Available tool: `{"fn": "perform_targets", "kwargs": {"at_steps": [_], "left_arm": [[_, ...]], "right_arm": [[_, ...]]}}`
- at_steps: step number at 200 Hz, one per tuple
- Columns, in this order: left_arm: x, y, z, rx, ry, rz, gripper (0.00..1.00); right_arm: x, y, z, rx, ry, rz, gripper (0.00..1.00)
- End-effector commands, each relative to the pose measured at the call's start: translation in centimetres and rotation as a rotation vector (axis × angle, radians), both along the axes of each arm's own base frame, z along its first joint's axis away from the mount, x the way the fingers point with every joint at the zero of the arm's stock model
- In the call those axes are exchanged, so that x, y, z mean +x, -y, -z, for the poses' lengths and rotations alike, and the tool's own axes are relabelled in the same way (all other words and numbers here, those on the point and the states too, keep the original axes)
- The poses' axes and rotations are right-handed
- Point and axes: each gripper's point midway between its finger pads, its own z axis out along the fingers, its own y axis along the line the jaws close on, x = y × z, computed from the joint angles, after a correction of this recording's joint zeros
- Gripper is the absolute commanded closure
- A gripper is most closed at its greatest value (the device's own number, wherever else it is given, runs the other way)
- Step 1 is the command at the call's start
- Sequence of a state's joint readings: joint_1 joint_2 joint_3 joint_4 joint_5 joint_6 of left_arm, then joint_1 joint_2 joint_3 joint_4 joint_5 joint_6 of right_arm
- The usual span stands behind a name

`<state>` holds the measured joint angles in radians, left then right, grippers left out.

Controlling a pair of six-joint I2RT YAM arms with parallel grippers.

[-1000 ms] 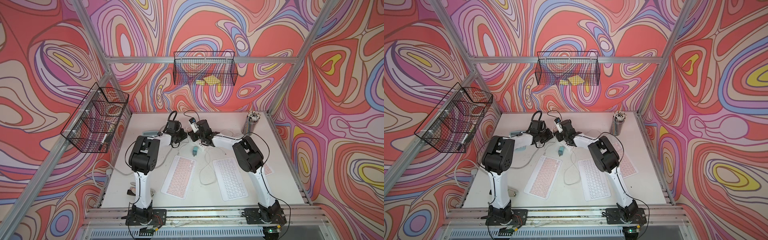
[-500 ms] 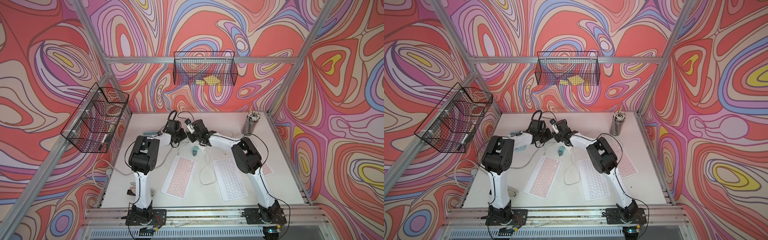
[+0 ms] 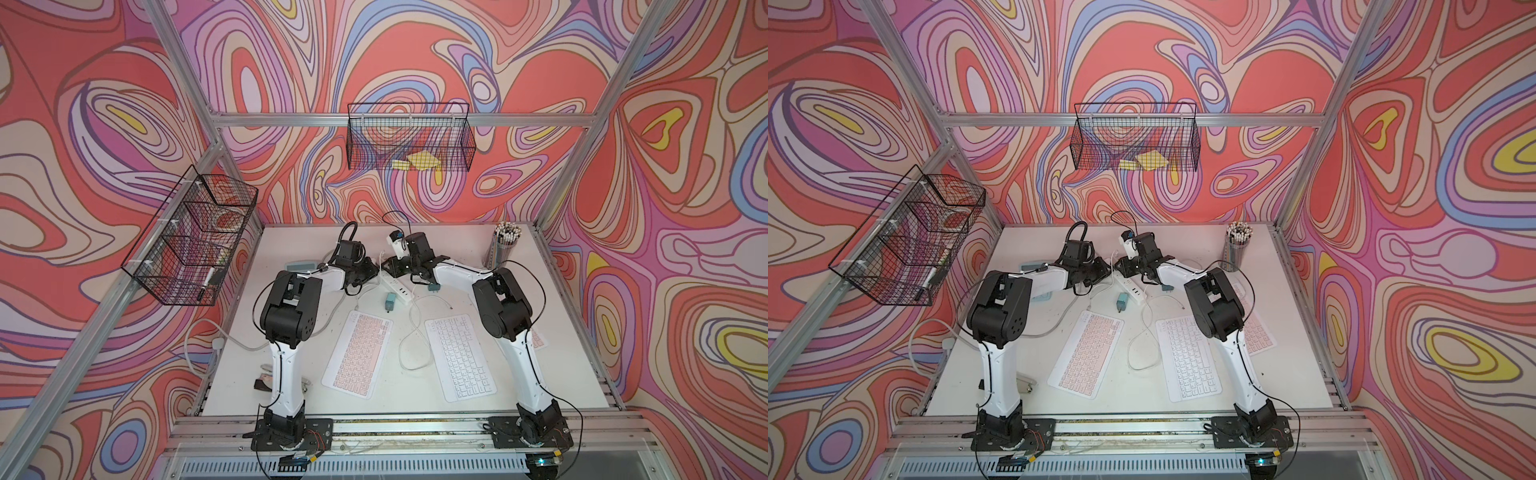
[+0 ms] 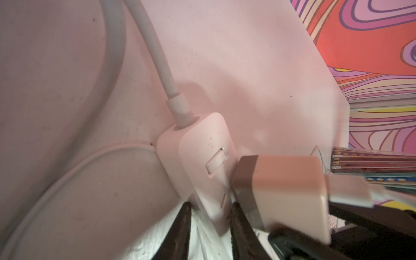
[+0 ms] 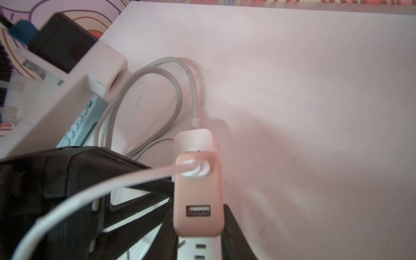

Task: Unplug the wireless keyboard
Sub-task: Remove the plug from the socket.

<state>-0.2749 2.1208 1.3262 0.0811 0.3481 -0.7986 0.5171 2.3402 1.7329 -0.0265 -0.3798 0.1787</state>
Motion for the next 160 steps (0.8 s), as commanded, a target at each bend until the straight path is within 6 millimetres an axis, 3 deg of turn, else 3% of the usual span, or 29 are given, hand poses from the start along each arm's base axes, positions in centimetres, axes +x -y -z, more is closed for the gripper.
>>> {"fn": "perform_targets", "kwargs": {"at_steps": [1,37,61,118,160], "left_arm": [[-3.2,-2.7,8.6,0.091,-0.236,-0.11,0.67],[-2.8,-2.3,8.8,0.06,-0.244,-0.127,0.68],[-2.9,-2.4,8.7,0.085,-0.246,-0.116,0.68],[-3.0,-2.5,8.6,0.094,-0.255,-0.111,0.68],[-3.0,-2.4,8.6,0.093,-0.258,-0.105,0.69]], "right_arm": [[-3.3,-4.9,-3.5,0.167,0.016,-0.194,0.94],[-5.5,-6.5,-2.0,0.026,0.089,-0.237,0.94],[-5.9,-6.9,-1.3,-0.098,0.168,-0.231,0.94],[-4.4,-6.2,-0.9,-0.318,0.27,-0.169,0.94],[-4.1,-5.6,-1.4,-0.345,0.274,-0.15,0.94]]}}
